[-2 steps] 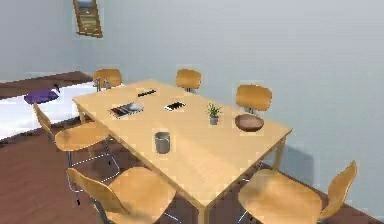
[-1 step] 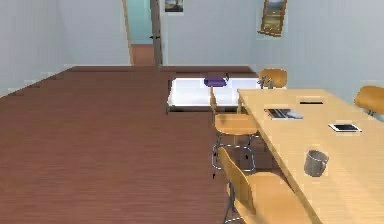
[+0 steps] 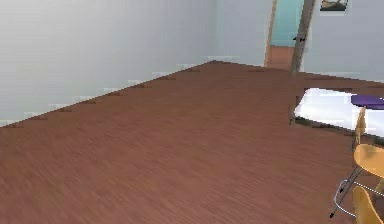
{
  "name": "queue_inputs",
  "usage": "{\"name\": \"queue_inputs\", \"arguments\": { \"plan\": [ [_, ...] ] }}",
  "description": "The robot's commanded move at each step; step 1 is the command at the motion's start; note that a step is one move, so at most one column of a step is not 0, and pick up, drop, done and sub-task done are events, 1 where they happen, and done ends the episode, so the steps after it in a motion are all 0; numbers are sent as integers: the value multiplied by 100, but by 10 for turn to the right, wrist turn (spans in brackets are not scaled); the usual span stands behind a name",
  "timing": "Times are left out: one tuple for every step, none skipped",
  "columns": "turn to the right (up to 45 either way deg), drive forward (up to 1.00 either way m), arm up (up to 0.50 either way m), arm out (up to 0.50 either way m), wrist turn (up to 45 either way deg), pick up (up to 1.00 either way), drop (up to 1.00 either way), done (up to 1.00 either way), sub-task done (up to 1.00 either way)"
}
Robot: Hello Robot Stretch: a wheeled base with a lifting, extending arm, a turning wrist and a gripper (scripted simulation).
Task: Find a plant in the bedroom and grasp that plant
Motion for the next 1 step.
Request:
{"name": "queue_inputs", "arguments": {
  "plan": [
    [-30,0,0,0,0,0,0,0,0]
  ]
}}
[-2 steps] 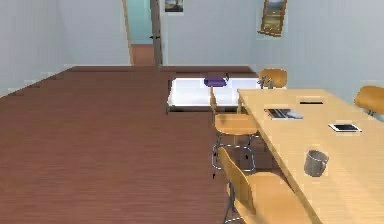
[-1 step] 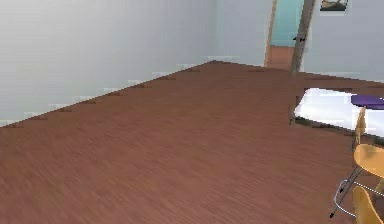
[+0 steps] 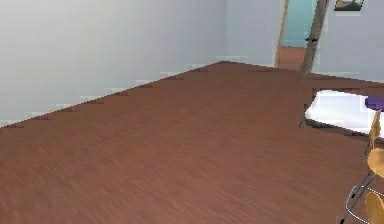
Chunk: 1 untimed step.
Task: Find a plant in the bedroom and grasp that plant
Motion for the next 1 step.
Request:
{"name": "queue_inputs", "arguments": {
  "plan": [
    [450,0,0,0,0,0,0,0,0]
  ]
}}
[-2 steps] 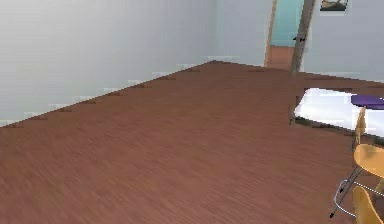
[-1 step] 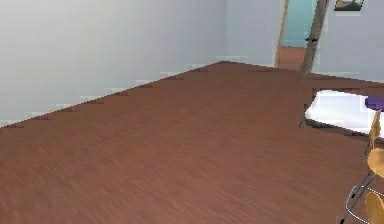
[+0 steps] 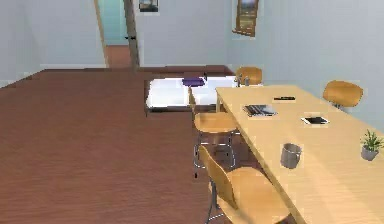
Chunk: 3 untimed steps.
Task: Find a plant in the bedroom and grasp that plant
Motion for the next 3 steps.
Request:
{"name": "queue_inputs", "arguments": {
  "plan": [
    [450,0,0,0,0,0,0,0,0],
    [450,0,0,0,0,0,0,0,0],
    [90,0,0,0,0,0,0,0,0]
  ]
}}
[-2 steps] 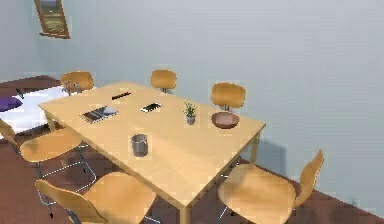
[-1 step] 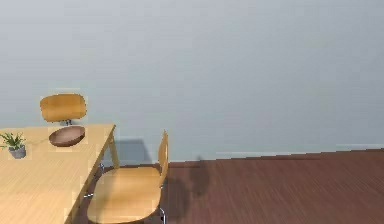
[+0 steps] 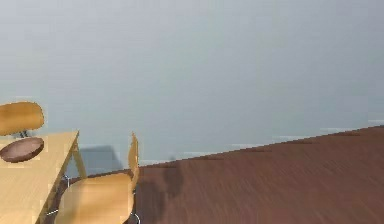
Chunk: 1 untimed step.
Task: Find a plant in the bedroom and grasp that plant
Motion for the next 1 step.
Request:
{"name": "queue_inputs", "arguments": {
  "plan": [
    [0,70,0,0,0,0,0,0,0]
  ]
}}
